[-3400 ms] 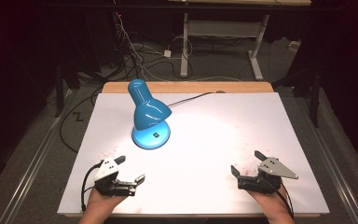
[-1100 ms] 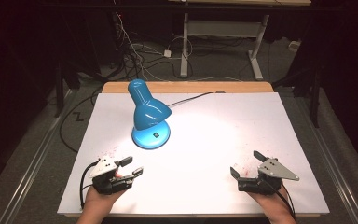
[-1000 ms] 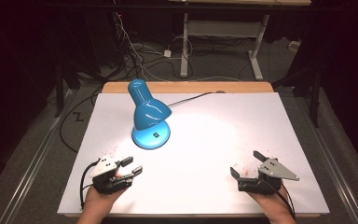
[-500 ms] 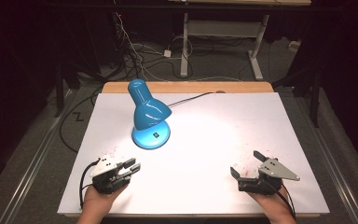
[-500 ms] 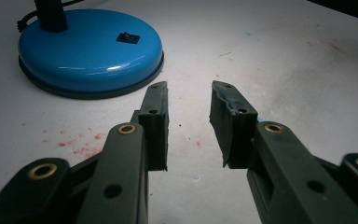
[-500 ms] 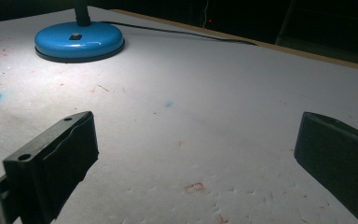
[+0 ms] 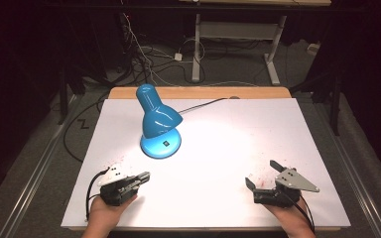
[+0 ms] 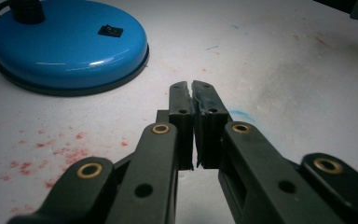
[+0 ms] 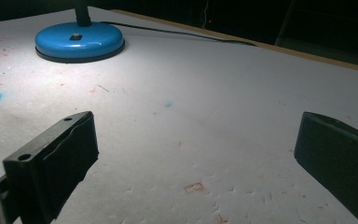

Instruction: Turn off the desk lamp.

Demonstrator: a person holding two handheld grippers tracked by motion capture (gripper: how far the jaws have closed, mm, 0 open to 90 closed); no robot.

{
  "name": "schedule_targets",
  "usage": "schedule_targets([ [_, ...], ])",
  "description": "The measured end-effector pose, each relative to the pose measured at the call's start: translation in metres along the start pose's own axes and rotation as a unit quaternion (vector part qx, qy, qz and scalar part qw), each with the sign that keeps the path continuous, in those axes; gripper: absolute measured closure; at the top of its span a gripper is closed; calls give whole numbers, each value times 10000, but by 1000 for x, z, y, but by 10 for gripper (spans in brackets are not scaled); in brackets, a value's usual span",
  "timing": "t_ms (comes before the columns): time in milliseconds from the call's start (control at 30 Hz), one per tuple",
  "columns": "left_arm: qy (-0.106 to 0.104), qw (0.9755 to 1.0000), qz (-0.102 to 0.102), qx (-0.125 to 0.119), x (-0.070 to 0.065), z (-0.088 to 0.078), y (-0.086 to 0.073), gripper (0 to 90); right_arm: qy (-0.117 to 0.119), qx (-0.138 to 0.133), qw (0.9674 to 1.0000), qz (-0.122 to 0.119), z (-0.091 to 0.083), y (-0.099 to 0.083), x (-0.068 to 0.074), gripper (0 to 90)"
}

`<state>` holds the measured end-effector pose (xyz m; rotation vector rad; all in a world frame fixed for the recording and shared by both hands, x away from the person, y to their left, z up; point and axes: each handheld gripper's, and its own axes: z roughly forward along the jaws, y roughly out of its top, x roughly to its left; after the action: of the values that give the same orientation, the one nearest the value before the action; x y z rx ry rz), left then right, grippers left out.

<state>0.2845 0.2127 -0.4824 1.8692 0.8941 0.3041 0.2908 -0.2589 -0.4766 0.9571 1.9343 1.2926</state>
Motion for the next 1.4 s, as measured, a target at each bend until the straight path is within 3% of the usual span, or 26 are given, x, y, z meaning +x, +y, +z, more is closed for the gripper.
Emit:
schedule_targets([
  [300,58,9999,-148,-15,6,1,-1,878,-27,-25,10000,7,-1,1,0,3],
  [433,-32,9994,-332,-73,8,1,1,879,-17,-55,10000,3,-2,2,1,3],
  [867,112,9992,-338,-156,12,-2,22,879,41,-66,10000,-9,-3,2,1,3],
  [967,162,9994,-215,-195,12,-3,31,879,29,-87,10000,12,-5,2,0,3],
  [1033,155,9994,-237,-214,13,-2,34,879,29,-115,9999,17,-6,3,0,3],
  [1400,171,9993,-302,-167,24,10,38,879,24,-95,9999,24,-5,2,-1,3],
])
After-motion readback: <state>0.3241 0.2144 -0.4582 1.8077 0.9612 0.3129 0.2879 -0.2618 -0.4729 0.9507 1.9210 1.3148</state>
